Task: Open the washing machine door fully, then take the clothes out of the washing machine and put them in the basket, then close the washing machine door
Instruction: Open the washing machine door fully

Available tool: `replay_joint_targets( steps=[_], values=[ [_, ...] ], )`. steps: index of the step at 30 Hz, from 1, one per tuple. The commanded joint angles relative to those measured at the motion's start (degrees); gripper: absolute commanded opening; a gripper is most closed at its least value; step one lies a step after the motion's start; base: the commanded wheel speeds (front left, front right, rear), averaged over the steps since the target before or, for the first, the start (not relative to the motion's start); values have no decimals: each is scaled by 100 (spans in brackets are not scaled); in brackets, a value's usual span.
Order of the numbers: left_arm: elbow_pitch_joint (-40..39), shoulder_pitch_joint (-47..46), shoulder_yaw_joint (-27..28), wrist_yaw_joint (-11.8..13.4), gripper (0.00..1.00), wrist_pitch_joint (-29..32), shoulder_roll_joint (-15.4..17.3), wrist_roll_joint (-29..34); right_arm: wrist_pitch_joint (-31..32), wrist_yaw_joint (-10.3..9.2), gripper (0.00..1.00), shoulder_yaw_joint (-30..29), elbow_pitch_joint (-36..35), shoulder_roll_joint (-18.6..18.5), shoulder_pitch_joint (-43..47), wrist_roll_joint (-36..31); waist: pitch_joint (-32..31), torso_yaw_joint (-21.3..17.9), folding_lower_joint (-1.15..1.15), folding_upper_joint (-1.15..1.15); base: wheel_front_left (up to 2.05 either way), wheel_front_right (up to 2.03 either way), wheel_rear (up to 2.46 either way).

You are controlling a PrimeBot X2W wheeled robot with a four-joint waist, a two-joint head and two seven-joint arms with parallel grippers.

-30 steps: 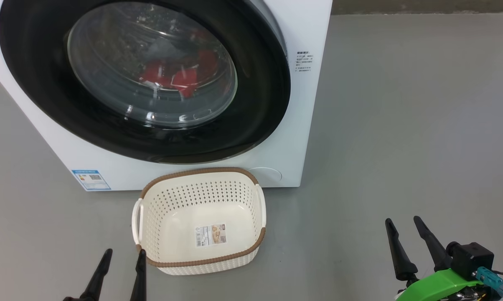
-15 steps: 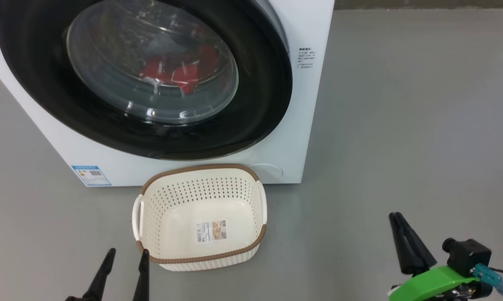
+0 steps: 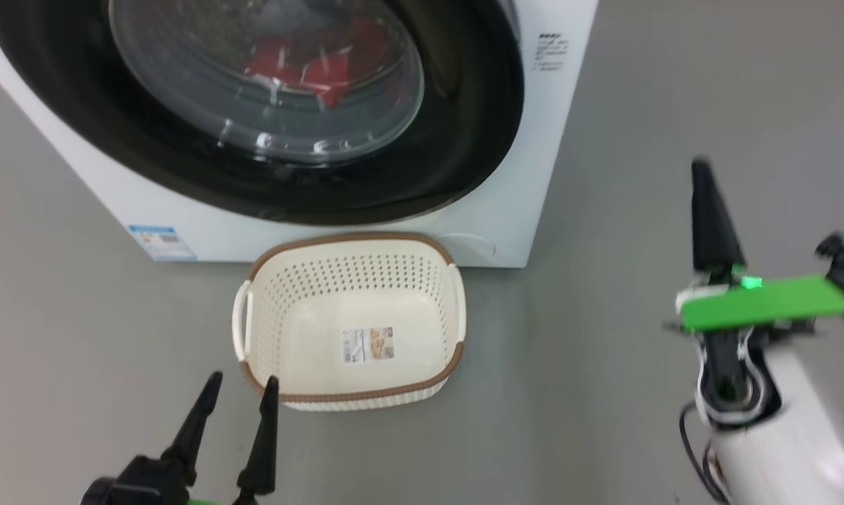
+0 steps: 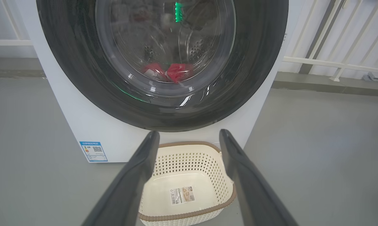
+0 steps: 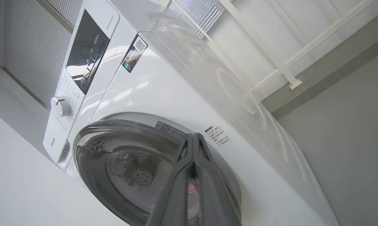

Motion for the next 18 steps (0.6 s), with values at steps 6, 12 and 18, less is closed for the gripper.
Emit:
replay_joint_targets(
  steps=[6,12,18],
  values=[
    [-102,-461,-44,62,100,-69,58,-192,9,-4,0,361,-238,-254,-1053,1586,545,440,0,0,0,0,0],
    [-61,-725,-232,118,100,-69,58,-322,571,-4,0,427,-108,-637,-1846,2797,886,667,0,0,0,0,0],
    [-1,-931,-427,160,100,-69,58,-449,1648,-4,0,360,265,-890,-2454,3688,1106,851,0,0,0,0,0]
  ],
)
